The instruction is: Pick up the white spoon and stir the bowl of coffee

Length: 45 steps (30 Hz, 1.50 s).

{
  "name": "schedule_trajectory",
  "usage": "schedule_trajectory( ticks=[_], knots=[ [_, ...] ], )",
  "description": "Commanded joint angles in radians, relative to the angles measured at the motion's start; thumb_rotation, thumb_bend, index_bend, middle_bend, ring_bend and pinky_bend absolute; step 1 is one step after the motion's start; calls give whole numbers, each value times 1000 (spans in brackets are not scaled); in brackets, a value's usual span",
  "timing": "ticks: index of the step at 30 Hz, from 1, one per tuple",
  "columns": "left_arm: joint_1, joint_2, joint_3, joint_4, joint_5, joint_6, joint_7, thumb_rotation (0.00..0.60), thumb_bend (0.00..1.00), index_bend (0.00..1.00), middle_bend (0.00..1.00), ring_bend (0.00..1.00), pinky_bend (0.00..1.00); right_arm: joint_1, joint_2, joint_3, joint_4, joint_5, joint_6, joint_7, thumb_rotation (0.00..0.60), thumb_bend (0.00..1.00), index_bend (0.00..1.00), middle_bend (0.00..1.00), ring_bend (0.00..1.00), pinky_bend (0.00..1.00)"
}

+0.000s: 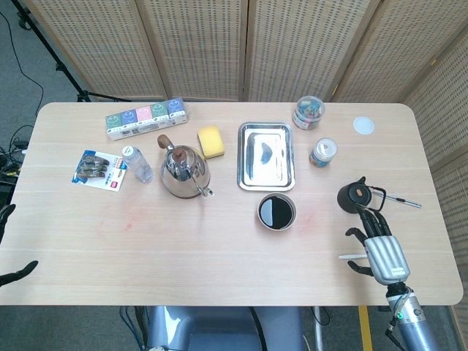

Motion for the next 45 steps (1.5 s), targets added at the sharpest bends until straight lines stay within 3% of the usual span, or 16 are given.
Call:
schedule_trajectory(
  ticks=[1,6,28,45],
  knots=[
    [-4,0,-1,0,-3,-7,4,600,0,0,0,0,0,21,-33,2,44,30,-46,6,600,249,401,0,0,0],
    [-7,-4,-1,-4,-4,-13,17,600,0,0,0,0,0,30,-49,-7,79,40,-77,5,600,350,416,0,0,0],
    [-17,-6,2,-5,-8,-36,19,600,0,0,0,0,0,34,-120,-54,218,42,-134,-12,600,363,432,0,0,0],
    [-25,-7,-1,-10,-24,-56,25,600,0,0,0,0,0,45,-153,-59,275,64,-185,3,600,377,438,0,0,0]
  ],
)
